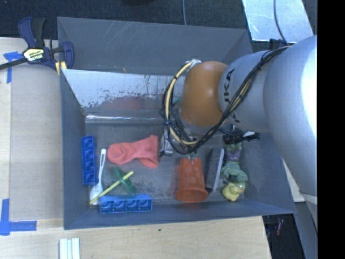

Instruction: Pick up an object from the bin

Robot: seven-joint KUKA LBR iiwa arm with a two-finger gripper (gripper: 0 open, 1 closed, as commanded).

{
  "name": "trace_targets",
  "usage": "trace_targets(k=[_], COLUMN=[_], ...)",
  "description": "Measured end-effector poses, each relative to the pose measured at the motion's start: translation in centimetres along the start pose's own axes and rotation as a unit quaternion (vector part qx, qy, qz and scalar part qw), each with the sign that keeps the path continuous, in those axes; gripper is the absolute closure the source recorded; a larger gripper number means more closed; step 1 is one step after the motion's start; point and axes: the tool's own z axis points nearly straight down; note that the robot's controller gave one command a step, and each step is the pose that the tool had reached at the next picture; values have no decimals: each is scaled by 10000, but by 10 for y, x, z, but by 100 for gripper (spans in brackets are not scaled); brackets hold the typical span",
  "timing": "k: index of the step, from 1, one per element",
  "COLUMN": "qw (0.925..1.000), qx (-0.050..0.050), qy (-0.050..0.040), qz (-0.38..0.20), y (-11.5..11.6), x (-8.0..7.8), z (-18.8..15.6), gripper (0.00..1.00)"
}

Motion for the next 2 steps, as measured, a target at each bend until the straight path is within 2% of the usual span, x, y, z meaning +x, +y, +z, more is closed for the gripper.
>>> trace_targets(k=[1,2], qw=[10000,10000], qx=[3,4], qy=[4,5], qz=[-1,-2], y=[0,0], x=[0,0], z=[1,1], gripper=[0,0])
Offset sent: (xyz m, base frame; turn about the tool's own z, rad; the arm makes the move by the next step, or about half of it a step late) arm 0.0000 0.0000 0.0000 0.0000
